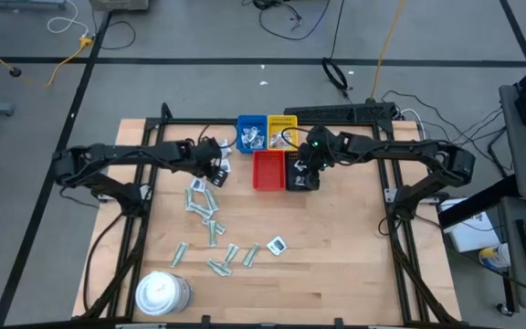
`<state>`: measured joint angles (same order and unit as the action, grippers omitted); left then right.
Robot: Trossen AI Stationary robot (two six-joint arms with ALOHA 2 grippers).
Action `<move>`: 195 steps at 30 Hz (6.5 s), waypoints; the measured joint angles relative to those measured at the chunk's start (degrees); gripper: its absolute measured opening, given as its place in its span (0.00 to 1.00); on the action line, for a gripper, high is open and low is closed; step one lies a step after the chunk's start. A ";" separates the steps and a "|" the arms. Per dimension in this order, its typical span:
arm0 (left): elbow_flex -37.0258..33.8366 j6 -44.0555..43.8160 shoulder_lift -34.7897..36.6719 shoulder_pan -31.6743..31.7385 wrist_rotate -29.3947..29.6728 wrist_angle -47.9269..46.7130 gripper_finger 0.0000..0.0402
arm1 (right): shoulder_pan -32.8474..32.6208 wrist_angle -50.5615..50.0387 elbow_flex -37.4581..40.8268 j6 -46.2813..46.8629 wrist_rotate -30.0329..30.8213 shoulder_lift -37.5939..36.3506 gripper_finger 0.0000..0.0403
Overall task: Pick & Place First Aid Supplies
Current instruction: Put the towelette pack into the black bin
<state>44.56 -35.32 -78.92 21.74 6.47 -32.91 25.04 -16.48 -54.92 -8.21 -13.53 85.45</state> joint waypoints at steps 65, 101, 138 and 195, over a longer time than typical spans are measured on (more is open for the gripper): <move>-4.59 24.97 5.69 -0.17 -15.48 44.22 0.00 | -0.11 21.15 -0.02 15.51 -10.70 -0.07 0.48; 1.86 28.84 -3.76 -6.98 -6.27 66.98 0.00 | -5.99 44.00 -0.04 28.62 -3.22 -0.07 0.06; 1.86 22.58 -1.70 -6.51 -16.04 45.08 0.27 | -0.86 -3.23 0.10 2.95 0.06 -0.97 0.00; 1.85 -12.16 -1.53 3.39 -4.56 -17.65 0.27 | -2.16 5.15 0.17 6.59 1.29 2.93 0.54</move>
<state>46.40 -47.48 -80.44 25.12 1.91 -50.57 22.87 -11.33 -54.74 -1.62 -12.24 88.38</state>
